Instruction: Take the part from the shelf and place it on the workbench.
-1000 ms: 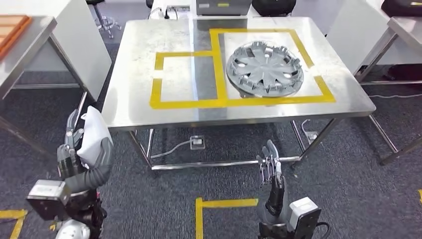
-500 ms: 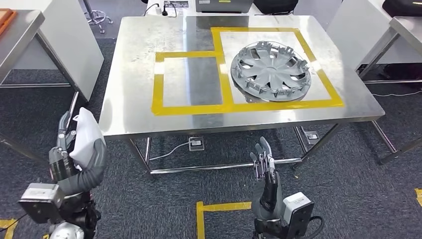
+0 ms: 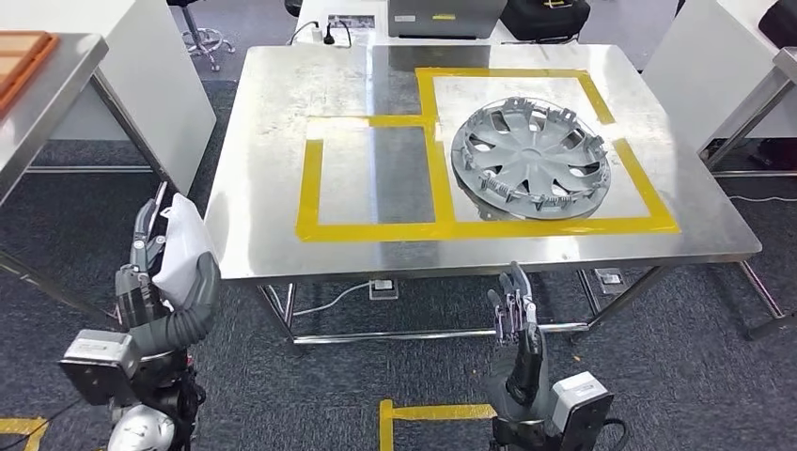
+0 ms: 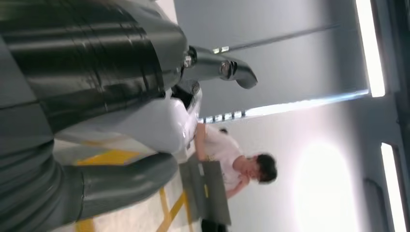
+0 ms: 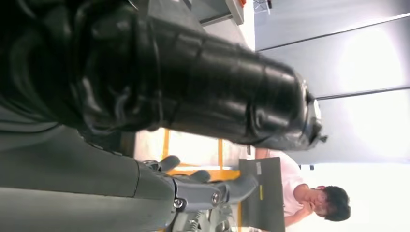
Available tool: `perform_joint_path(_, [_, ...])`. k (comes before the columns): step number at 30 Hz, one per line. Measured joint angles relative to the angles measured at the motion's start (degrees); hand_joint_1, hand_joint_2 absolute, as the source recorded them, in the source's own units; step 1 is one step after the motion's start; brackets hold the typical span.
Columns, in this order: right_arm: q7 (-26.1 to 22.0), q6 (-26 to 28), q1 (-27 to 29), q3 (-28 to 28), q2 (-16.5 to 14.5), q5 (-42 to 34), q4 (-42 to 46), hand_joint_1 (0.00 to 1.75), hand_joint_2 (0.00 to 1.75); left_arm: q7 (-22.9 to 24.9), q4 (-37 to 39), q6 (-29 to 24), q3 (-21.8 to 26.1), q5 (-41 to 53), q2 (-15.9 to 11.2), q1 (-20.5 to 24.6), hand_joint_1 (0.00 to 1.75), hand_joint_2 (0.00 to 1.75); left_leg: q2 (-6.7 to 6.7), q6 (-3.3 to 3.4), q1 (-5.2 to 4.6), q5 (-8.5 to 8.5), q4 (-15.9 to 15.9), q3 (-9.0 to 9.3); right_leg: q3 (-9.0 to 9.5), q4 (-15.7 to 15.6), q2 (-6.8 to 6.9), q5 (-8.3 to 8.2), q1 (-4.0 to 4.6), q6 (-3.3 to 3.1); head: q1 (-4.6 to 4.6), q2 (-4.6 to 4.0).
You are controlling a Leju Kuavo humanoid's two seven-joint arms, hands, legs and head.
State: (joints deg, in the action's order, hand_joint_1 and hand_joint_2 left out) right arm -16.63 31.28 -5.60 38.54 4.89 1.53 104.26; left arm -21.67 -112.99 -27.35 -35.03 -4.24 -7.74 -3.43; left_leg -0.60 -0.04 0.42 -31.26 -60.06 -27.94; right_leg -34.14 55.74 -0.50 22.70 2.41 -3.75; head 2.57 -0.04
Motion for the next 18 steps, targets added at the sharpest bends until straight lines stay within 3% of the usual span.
perform_joint_path(2, [0.0, -0.02, 0.0, 0.01, -0.1, 0.0, 0.0, 0.0, 0.0, -0.01, -0.06, -0.03, 0.03, -0.01, -0.06, 0.1, 1.75, 1.75, 0.06, -0.49, 0.14, -1.81, -5.6, -3.47, 1.11, -0.5, -0.02, 0.32, -0.32, 0.15, -0.61, 0.0])
perform_joint_path(4, [0.0, -0.03, 0.12, 0.03, -0.17, 0.0, -0.02, 0.0, 0.0, 0.02, -0.09, -0.05, 0.05, -0.04, -0.12, 0.03, 1.75, 1.75, 0.11, -1.02, 0.46, -4.05, -11.0, -8.16, 1.64, -0.41, -0.14, 1.11, -0.51, 0.46, -1.25, 0.0])
perform_joint_path(5, [0.0, -0.03, 0.19, 0.06, -0.19, 0.0, -0.04, 0.0, 0.0, 0.03, -0.09, -0.06, 0.06, -0.04, -0.13, -0.01, 1.75, 1.75, 0.17, -1.26, 0.61, -4.23, -11.72, -9.67, 2.01, -0.26, -0.2, 1.62, -0.62, 0.7, -1.48, 0.0])
perform_joint_path(6, [0.0, -0.03, 0.21, 0.1, -0.19, 0.0, -0.08, 0.0, 0.0, 0.03, -0.09, -0.06, 0.07, -0.04, -0.15, -0.03, 1.75, 1.75, 0.24, -1.51, 0.75, -3.09, -10.58, -10.27, 2.48, 0.0, -0.27, 2.22, -0.78, 0.99, -1.65, 0.0])
perform_joint_path(8, [0.0, -0.04, 0.2, 0.21, -0.21, -0.01, -0.19, 0.0, 0.0, 0.02, -0.09, -0.06, 0.08, -0.03, -0.2, -0.02, 1.75, 1.75, 0.36, -1.97, 1.08, 2.31, -4.36, -9.27, 3.25, 0.85, -0.32, 3.7, -1.13, 1.77, -1.99, 0.0])
perform_joint_path(9, [0.0, -0.05, 0.17, 0.25, -0.22, -0.02, -0.27, 0.0, 0.0, 0.02, -0.06, -0.06, 0.08, -0.03, -0.21, -0.01, 1.75, 1.75, 0.37, -1.99, 1.12, 3.88, -1.51, -8.7, 3.5, 1.44, -0.37, 4.42, -1.24, 2.19, -2.17, 0.0])
perform_joint_path(11, [-0.01, -0.1, 0.14, 0.29, -0.25, -0.07, -0.4, 0.0, 0.0, 0.02, 0.0, -0.06, 0.08, -0.03, -0.24, -0.08, 1.75, 1.75, 0.51, -1.27, 1.04, 4.38, 0.57, -7.96, 3.19, 2.43, -0.39, 5.53, -1.18, 2.99, -2.46, 0.0])
perform_joint_path(12, [-0.02, -0.14, 0.16, 0.32, -0.26, -0.09, -0.45, 0.0, 0.0, 0.02, 0.03, -0.06, 0.09, -0.01, -0.24, -0.19, 1.75, 1.75, 0.57, -0.64, 0.93, 3.83, 0.42, -7.85, 3.32, 2.85, -0.41, 5.87, -1.11, 3.3, -2.49, 0.0])
perform_joint_path(15, [-0.15, -0.22, 0.08, 0.44, -0.26, -0.1, -0.46, 0.0, 0.0, -0.07, -0.03, 0.03, 0.12, 0.11, -0.21, -0.24, 1.75, 1.75, 0.51, 0.63, 1.28, 4.42, 0.36, -6.84, 2.71, 5.01, -0.23, 7.34, -1.23, 4.3, -1.94, 0.0])
perform_joint_path(18, [-0.33, -0.31, -0.08, 0.55, -0.26, -0.1, -0.47, 0.0, 0.0, -0.1, -0.13, 0.11, 0.12, 0.2, -0.2, 0.04, 1.75, 1.75, 0.36, 1.17, 1.32, 3.63, 0.43, -6.01, -3.1, 14.05, -0.04, 10.28, -1.9, 5.44, -0.94, 0.0])
